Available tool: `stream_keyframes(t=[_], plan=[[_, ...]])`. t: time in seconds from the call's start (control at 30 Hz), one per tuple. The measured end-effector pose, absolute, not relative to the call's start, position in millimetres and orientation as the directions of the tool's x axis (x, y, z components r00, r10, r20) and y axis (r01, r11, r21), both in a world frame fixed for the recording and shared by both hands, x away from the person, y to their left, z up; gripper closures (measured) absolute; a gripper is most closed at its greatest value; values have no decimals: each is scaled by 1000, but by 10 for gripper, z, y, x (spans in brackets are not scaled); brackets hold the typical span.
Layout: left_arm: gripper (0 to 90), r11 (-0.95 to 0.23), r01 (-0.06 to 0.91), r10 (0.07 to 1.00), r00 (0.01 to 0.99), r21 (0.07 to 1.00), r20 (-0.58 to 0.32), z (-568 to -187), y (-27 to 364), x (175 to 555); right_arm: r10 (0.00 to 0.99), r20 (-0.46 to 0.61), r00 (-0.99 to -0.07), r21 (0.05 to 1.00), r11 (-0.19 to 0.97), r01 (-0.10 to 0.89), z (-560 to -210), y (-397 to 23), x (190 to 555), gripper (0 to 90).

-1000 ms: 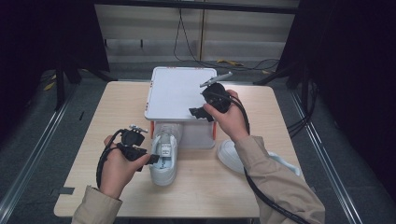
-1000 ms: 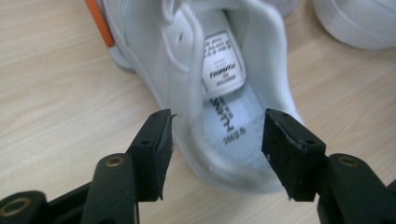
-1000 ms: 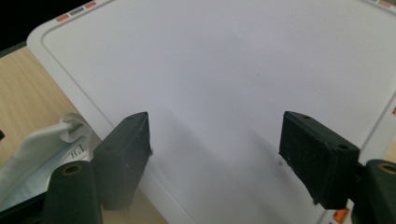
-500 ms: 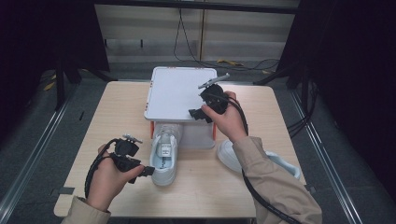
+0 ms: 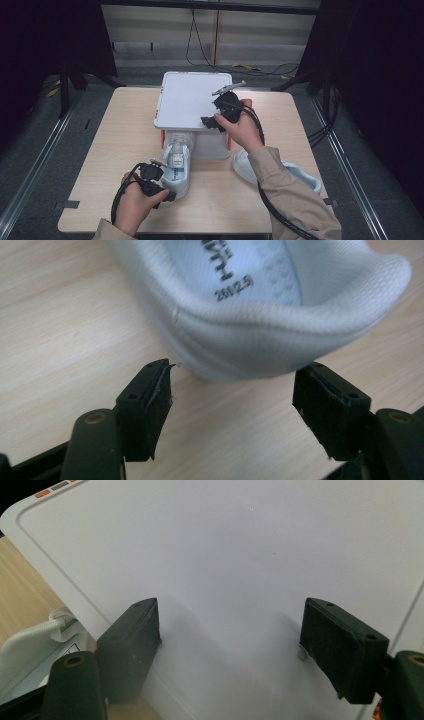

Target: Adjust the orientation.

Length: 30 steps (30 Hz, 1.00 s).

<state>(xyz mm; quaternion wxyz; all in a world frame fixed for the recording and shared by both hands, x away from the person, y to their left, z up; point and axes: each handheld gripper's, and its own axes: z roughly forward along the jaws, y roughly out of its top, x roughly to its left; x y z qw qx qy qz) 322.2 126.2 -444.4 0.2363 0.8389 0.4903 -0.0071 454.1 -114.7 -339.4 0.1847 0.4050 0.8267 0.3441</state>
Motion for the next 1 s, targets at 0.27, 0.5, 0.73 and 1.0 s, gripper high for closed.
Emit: stream_keyframes(t=[0.27, 0.5, 0.73, 1.0], plan=[[331, -396, 814, 823, 520, 425, -229, -4276, 1102, 3346, 801, -16, -598, 733, 416, 538, -3417, -1162, 4544, 237], [408, -404, 800, 849, 509, 444, -143, -4240, 1117, 3553, 800, -9, -599, 729, 416, 544, -3414, -1151, 4566, 238], [430, -333, 804, 865, 469, 492, -180, -4314, 1129, 3749, 796, -3, -606, 734, 413, 539, -3423, -1165, 4566, 240], [386, -324, 801, 863, 468, 504, -189, -4337, 1009, 3864, 795, -6, -607, 740, 412, 531, -3430, -1170, 4560, 240]])
